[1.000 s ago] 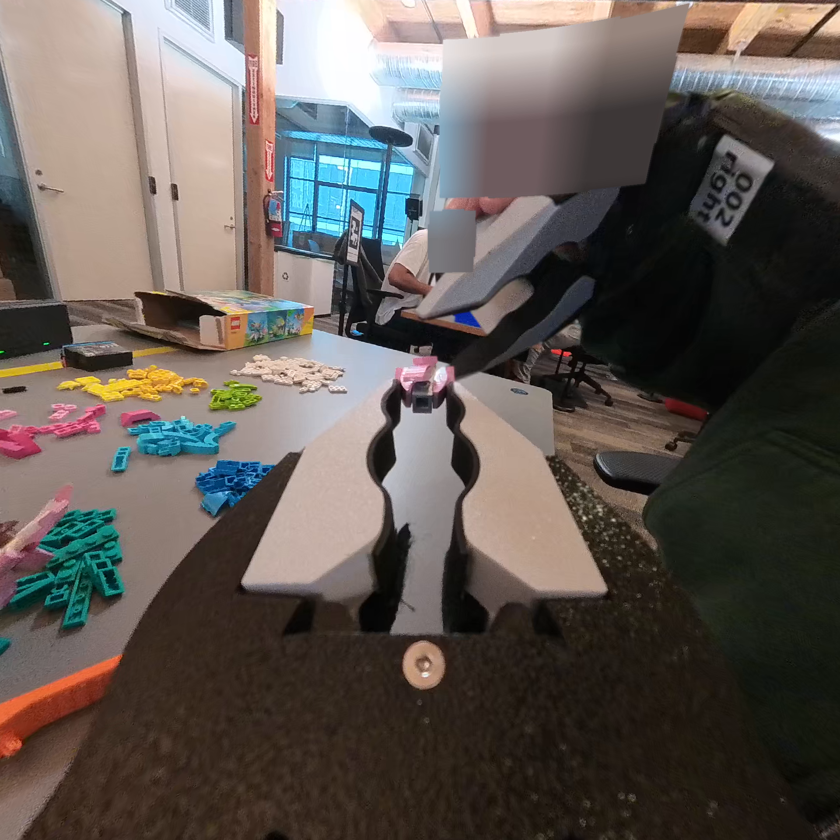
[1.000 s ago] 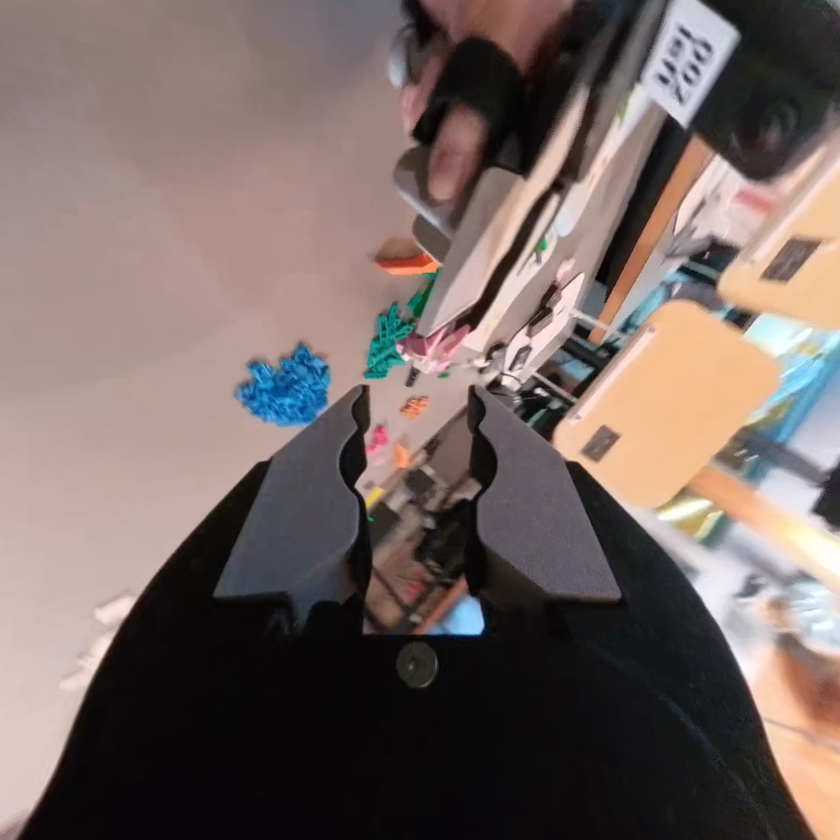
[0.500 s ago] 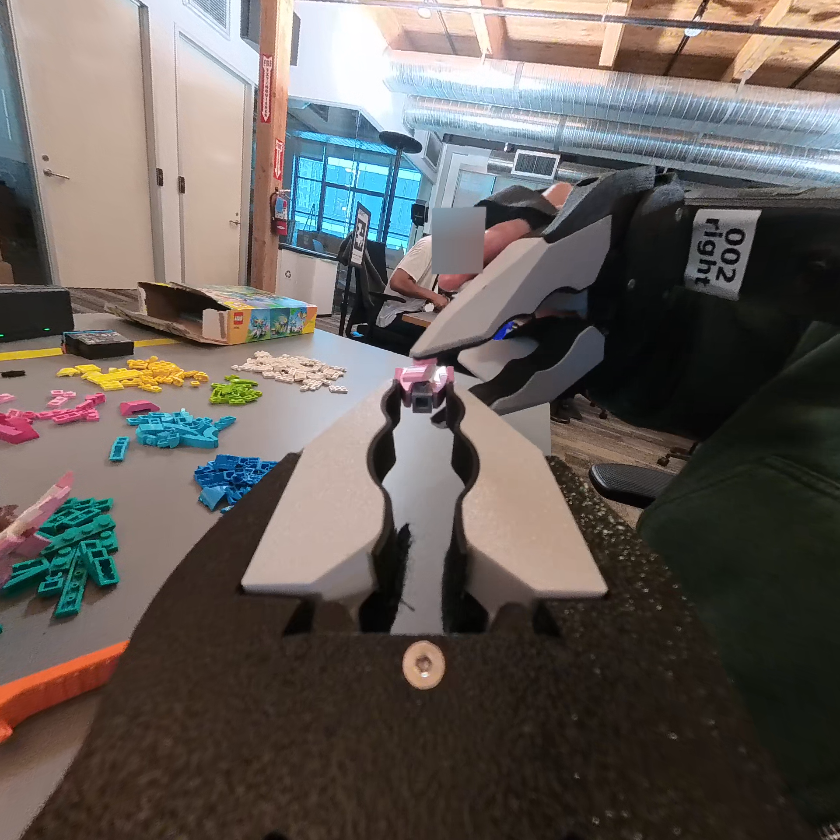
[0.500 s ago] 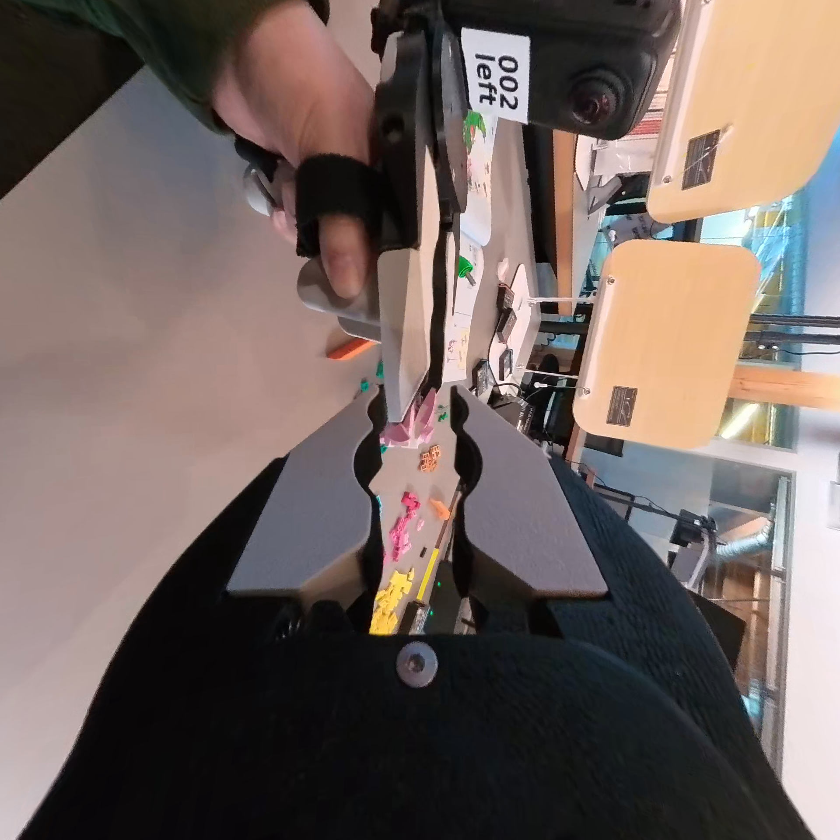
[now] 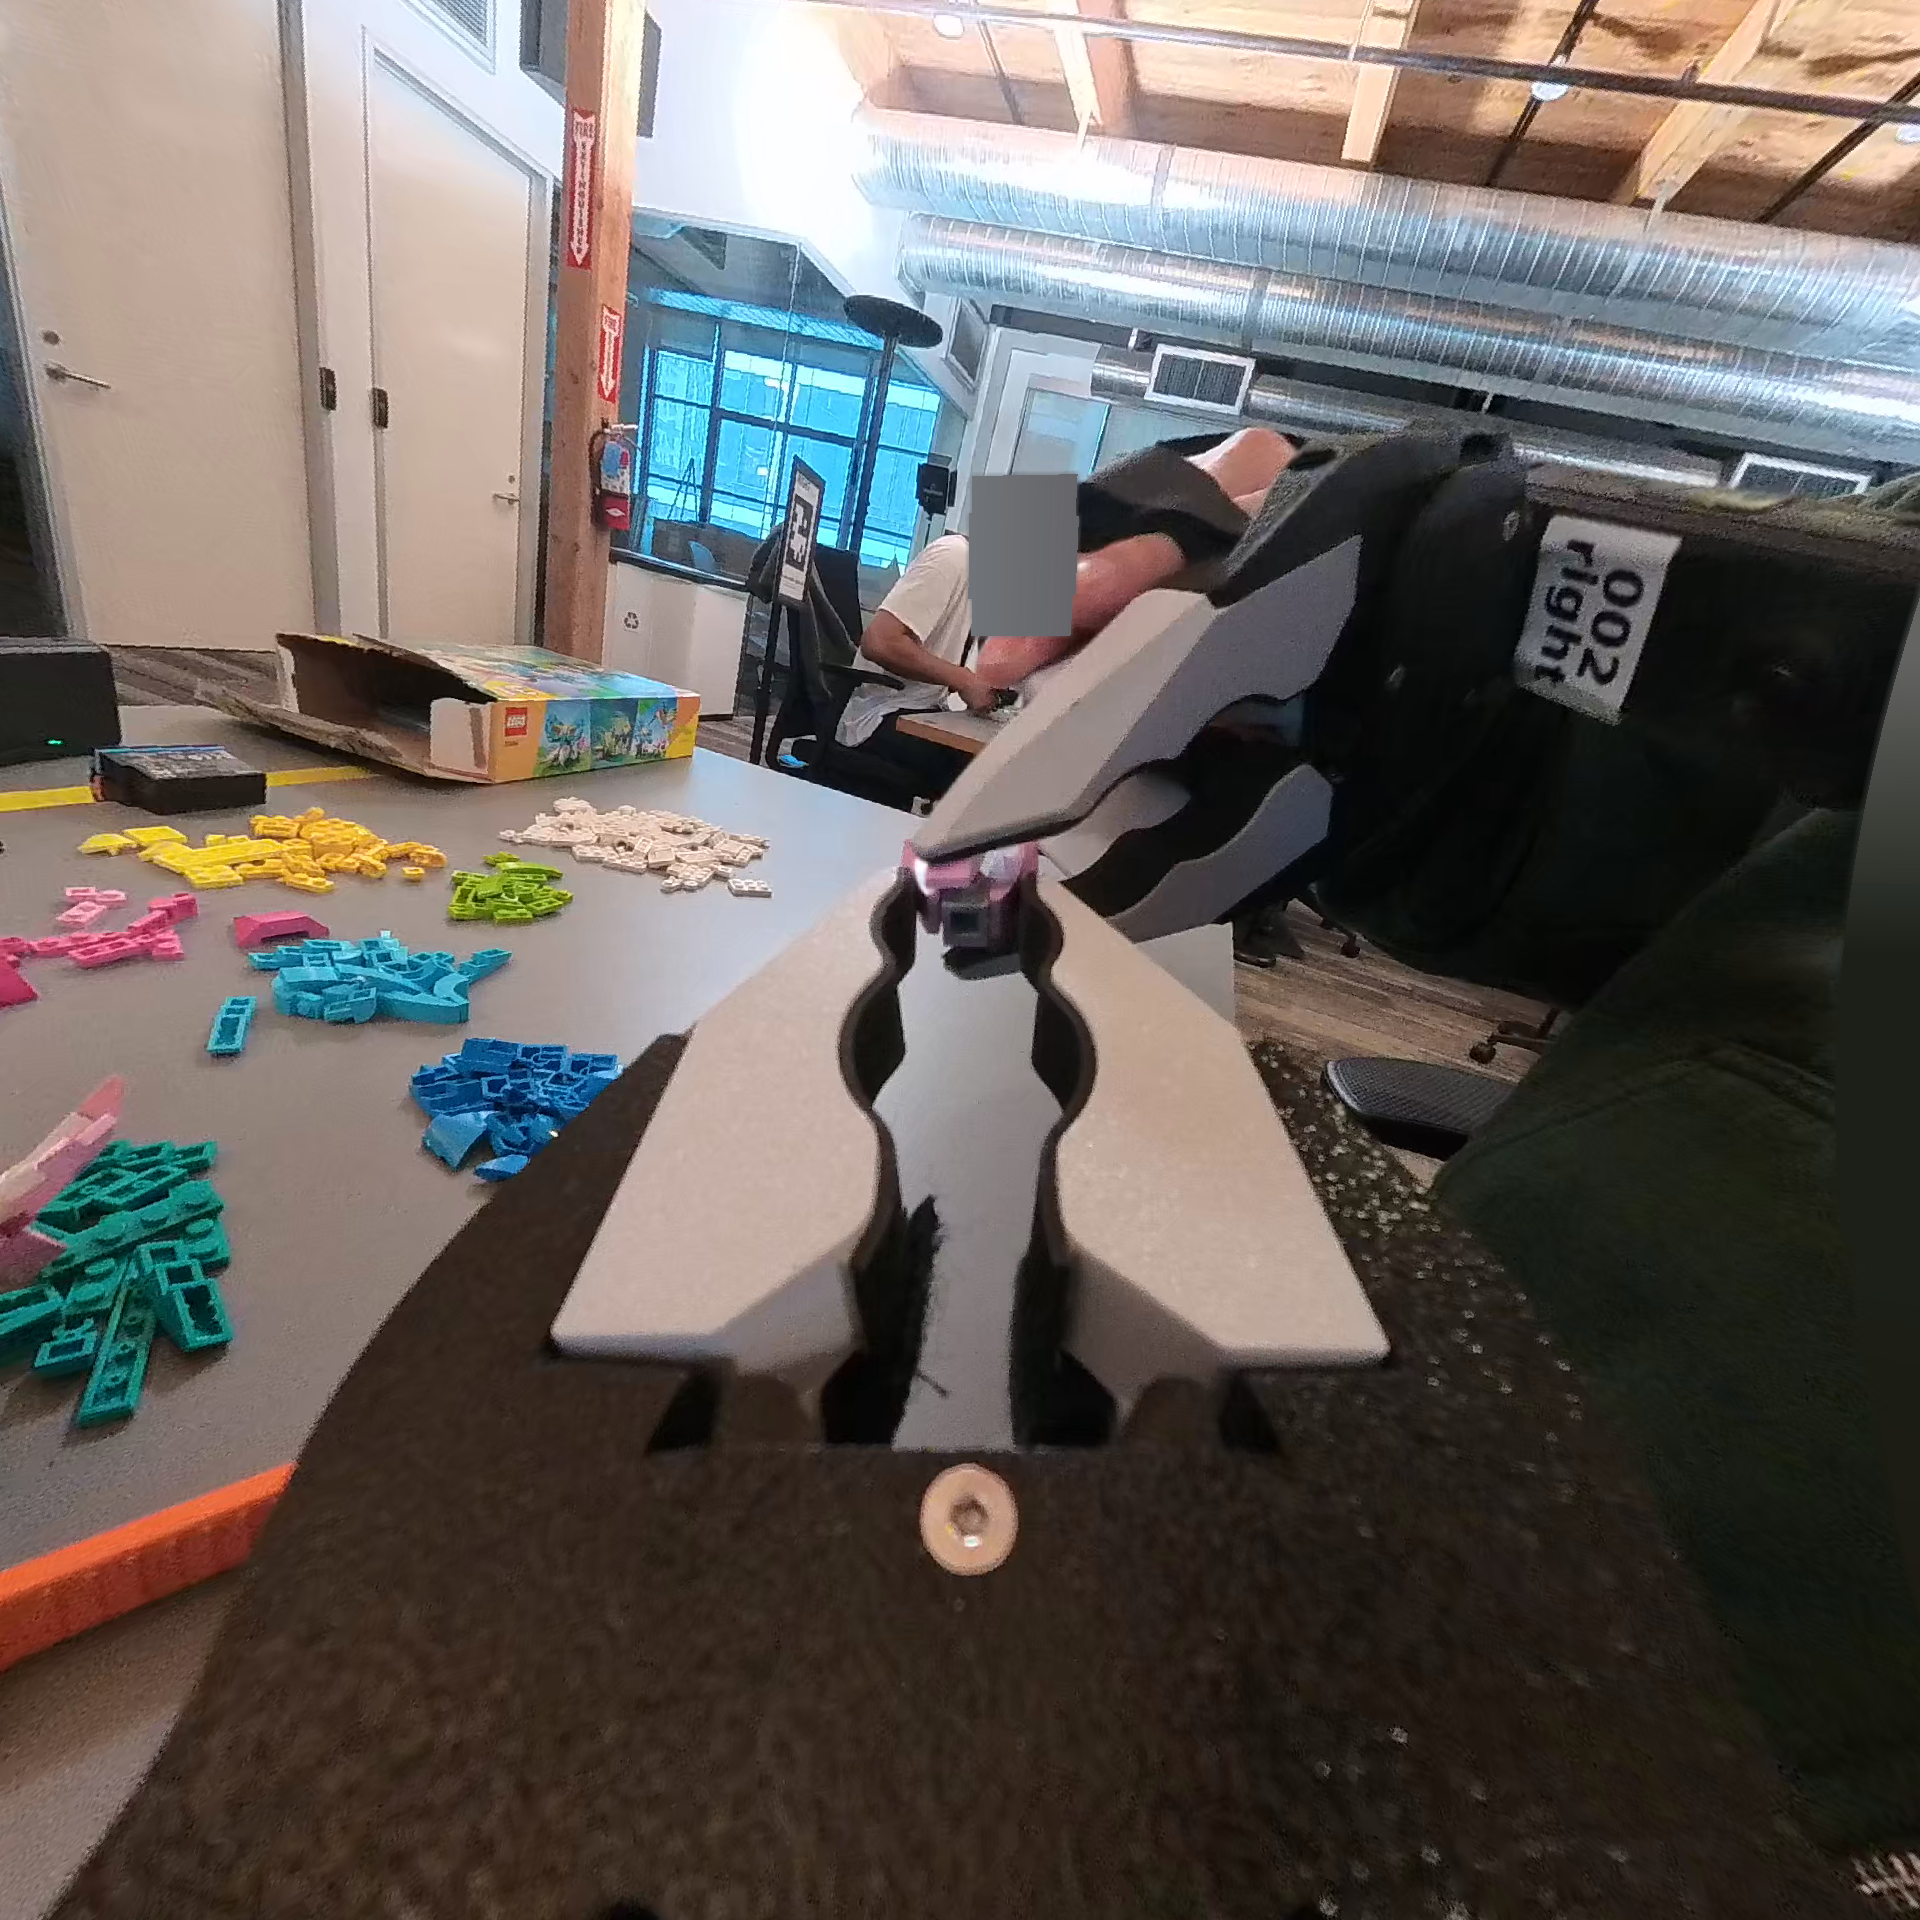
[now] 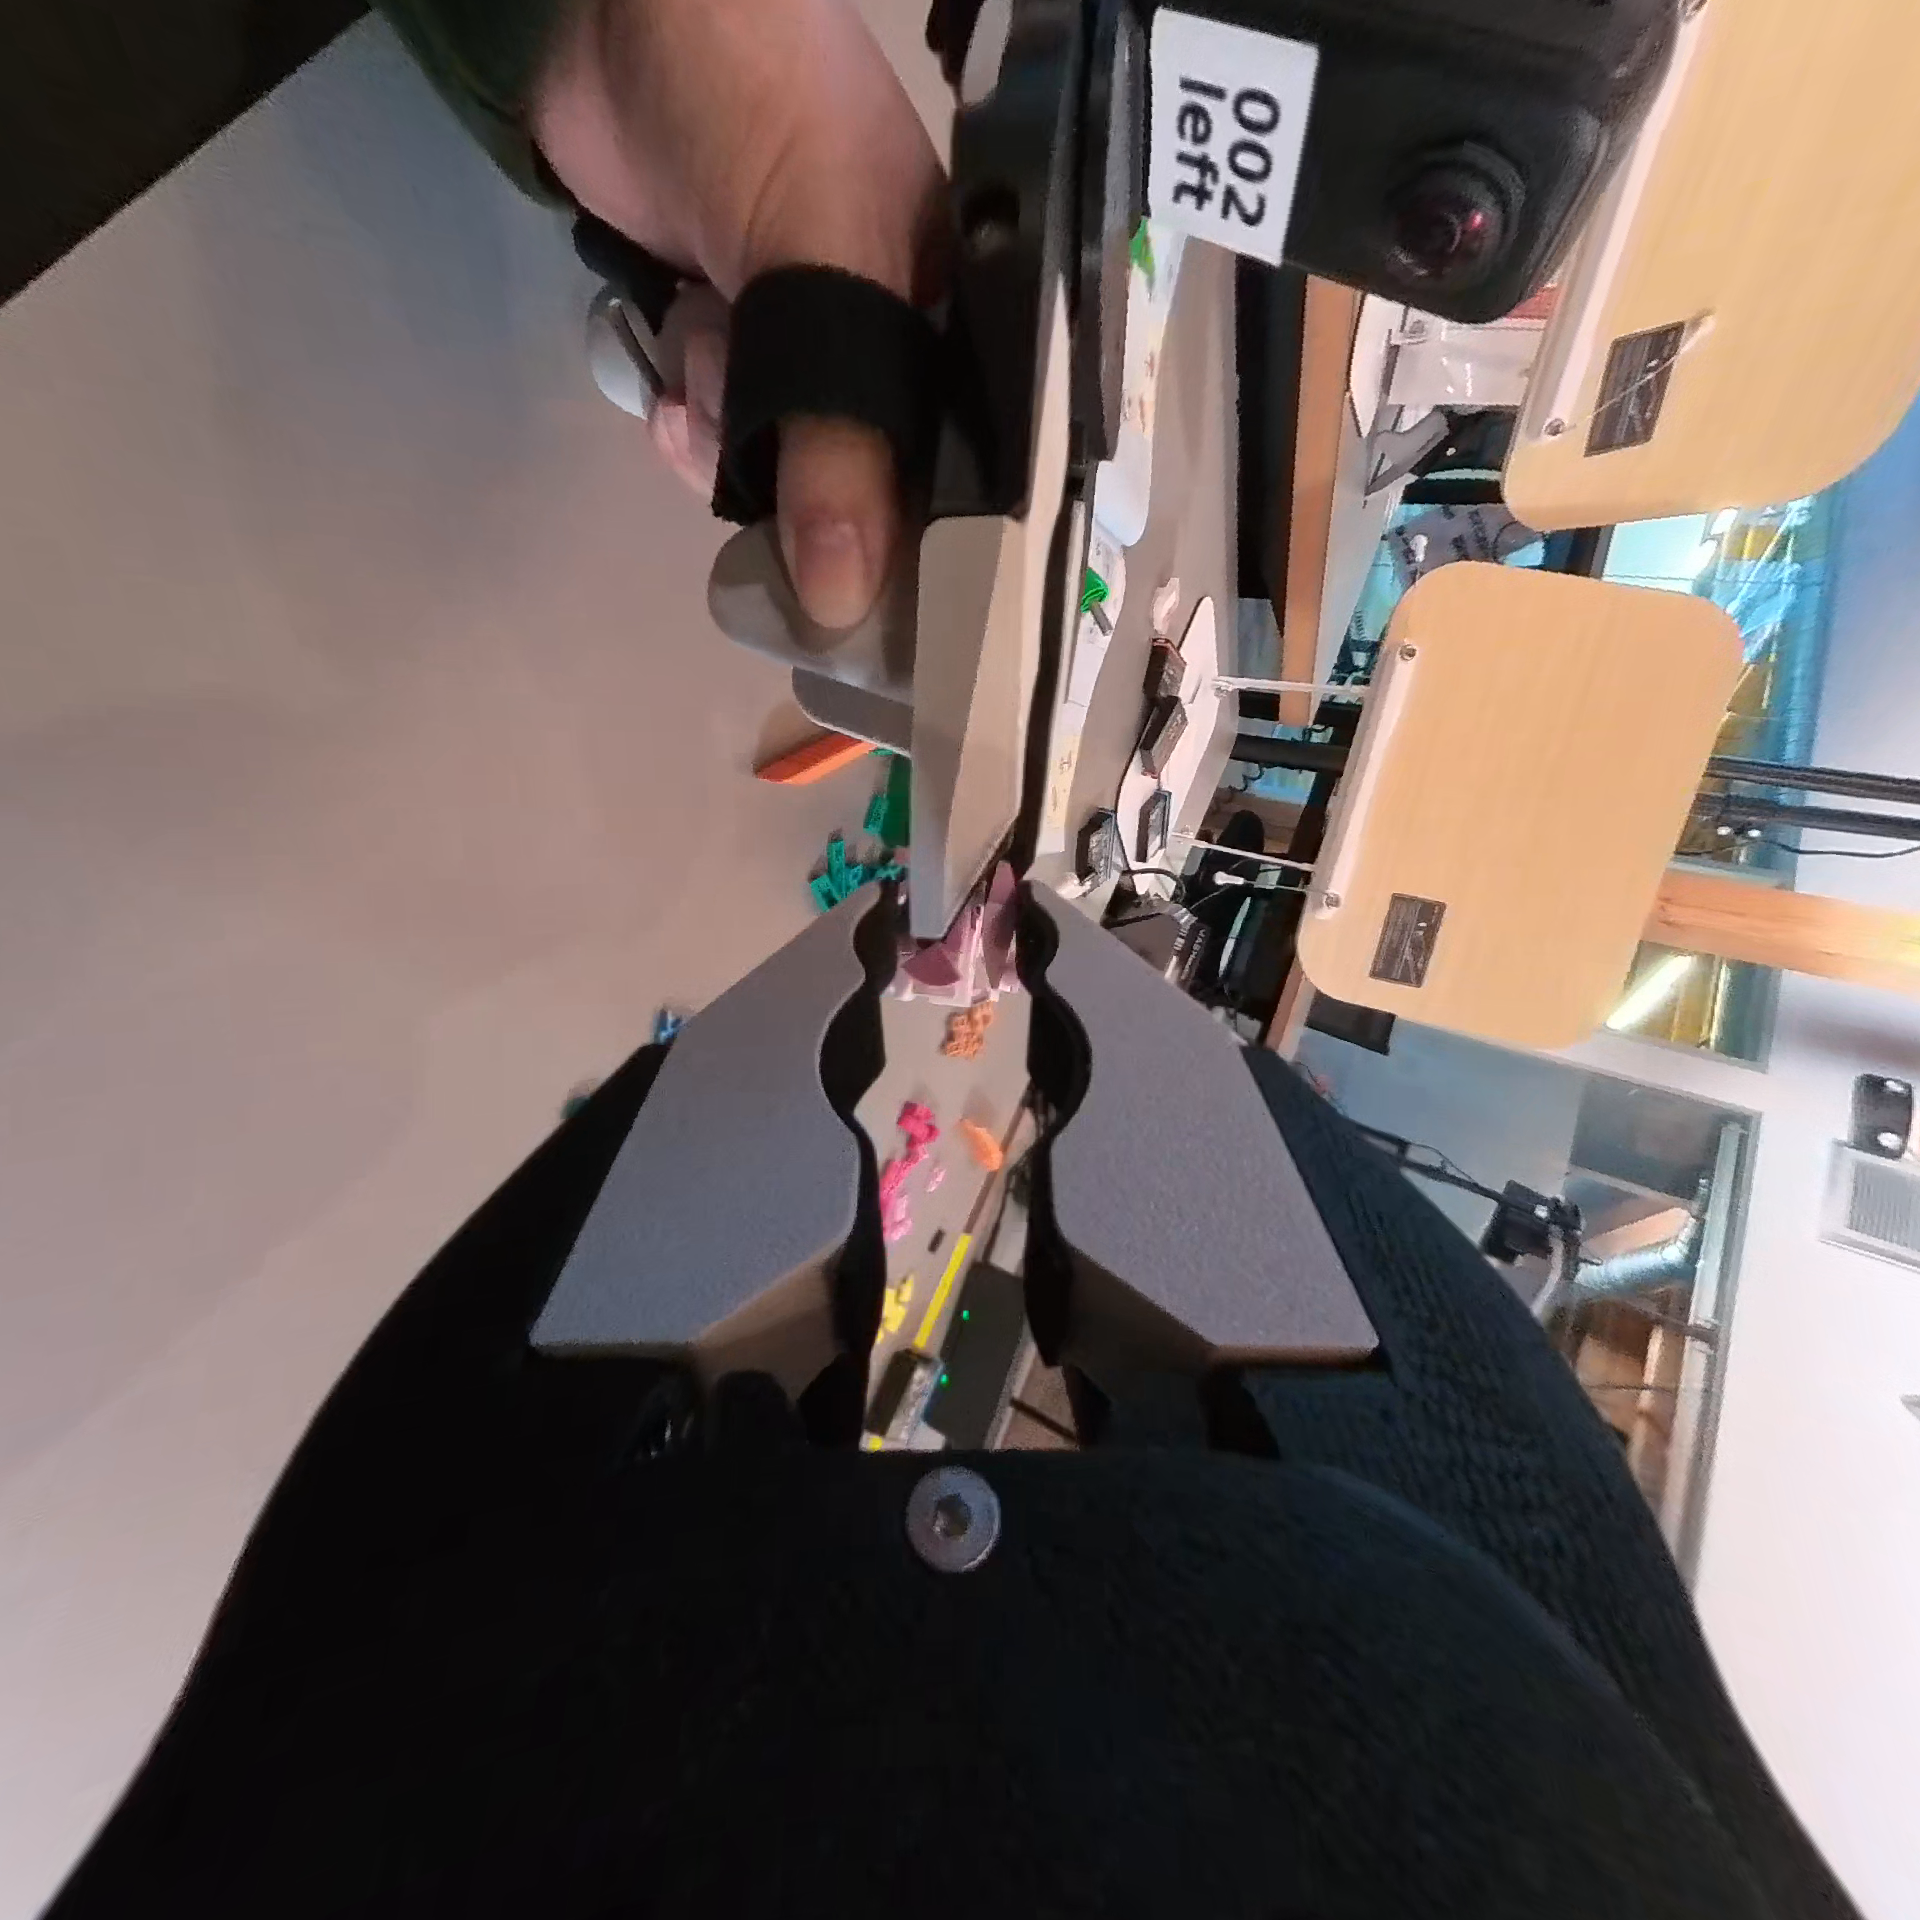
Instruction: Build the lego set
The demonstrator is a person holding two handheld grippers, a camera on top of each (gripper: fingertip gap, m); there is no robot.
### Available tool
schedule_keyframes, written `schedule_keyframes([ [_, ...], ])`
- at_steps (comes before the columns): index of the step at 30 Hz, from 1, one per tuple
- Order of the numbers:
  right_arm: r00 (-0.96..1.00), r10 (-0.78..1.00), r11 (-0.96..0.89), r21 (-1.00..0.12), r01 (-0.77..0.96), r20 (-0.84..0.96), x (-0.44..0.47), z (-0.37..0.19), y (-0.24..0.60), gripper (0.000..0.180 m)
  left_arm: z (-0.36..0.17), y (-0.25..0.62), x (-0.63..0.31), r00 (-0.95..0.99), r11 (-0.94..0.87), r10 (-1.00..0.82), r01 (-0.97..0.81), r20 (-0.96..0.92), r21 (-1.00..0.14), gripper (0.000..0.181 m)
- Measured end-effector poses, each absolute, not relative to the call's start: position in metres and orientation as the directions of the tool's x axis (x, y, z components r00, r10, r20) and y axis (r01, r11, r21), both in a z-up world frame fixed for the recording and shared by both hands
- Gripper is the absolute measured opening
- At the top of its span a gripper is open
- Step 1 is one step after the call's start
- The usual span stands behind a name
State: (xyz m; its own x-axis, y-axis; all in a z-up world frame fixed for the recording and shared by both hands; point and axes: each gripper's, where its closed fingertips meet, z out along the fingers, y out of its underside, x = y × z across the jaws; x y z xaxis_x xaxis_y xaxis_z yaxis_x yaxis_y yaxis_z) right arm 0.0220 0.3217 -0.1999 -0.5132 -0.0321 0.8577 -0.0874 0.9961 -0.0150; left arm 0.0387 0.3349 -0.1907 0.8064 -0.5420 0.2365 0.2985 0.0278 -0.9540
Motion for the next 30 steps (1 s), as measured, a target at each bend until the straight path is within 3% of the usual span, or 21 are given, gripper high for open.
schedule_keyframes([
  [16,-0.591,-0.314,0.938,0.144,-0.316,0.743,0.048,-0.211,0.318,0.017,-0.2,0.332,0.062,0.764,-0.051,-0.615,0.211,0.197,-0.976,0.017],
  [25,-0.537,-0.04,0.974,-0.087,-0.208,0.842,0.038,-0.196,0.318,0.018,-0.188,0.33,0.056,0.759,-0.026,-0.602,0.291,0.247,-0.956,0.023],
  [30,-0.456,0.025,0.971,-0.13,-0.202,0.89,0.036,-0.185,0.317,0.018,-0.18,0.328,0.053,0.766,-0.014,-0.589,0.308,0.257,-0.951,0.026],
])
